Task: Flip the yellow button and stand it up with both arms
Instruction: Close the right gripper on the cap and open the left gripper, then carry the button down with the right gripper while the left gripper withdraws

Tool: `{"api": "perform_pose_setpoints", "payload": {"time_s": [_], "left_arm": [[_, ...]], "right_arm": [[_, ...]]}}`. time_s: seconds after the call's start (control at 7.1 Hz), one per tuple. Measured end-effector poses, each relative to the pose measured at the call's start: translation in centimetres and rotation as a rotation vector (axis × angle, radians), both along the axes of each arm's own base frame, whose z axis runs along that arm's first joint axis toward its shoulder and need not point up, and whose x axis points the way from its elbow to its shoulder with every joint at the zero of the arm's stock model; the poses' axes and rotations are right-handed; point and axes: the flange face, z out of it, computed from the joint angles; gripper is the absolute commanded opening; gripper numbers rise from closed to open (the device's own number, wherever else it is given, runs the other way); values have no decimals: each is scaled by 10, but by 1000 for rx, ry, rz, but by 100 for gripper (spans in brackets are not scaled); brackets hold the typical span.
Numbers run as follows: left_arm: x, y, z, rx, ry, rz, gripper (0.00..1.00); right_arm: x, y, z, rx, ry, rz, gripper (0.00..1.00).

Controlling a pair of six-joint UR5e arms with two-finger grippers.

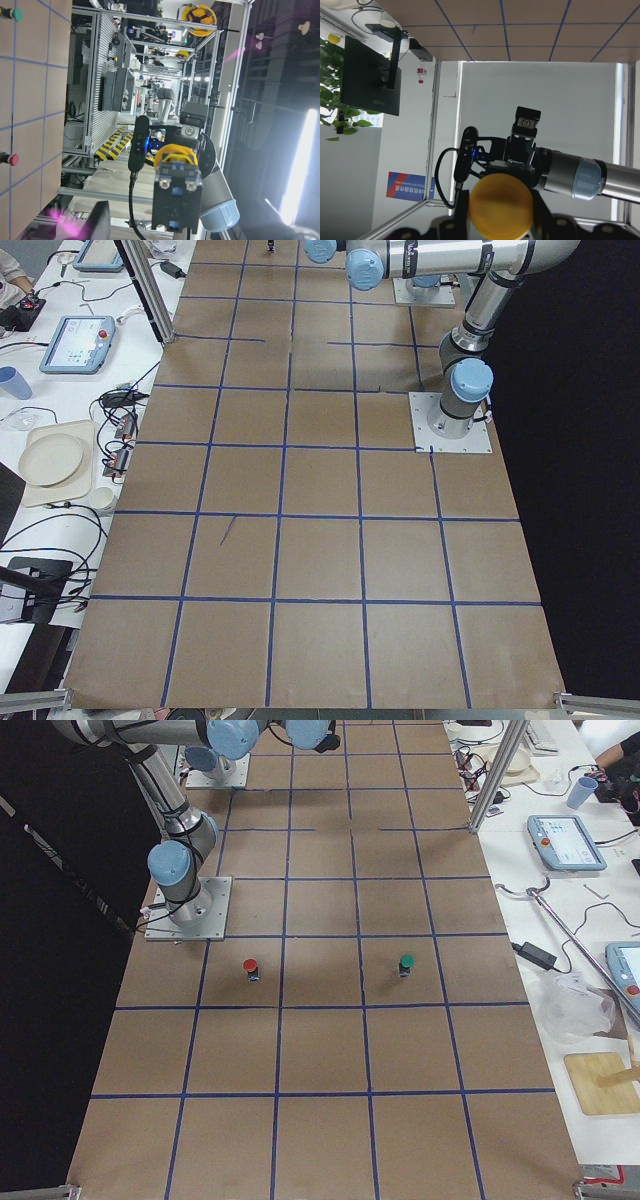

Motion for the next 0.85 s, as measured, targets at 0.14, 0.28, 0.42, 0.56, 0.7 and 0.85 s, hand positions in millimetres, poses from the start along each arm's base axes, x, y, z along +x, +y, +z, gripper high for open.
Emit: {"api": "perform_pose_setpoints", "payload": {"time_s": [0.14,0.28,0.42,0.56,0.7,0.85], "left_arm": [[2,-5,-2,10,-43,1,99],[3,-11,-1,18,-78,9,98],[4,-16,-3,12,-136,20,98],[5,-24,-7,-15,-212,34,98],[5,-34,-7,-41,-290,45,98],[1,-41,-5,-59,-373,48,98]], "right_arm": [[-7,-3,-4,-33,86,24,11],[-14,-10,-11,-61,189,55,11],[-22,-18,-19,-88,287,87,11],[-30,-27,-26,-127,383,129,11],[-39,-34,-36,-185,491,206,11],[-50,-35,-50,-255,621,336,11]]}}
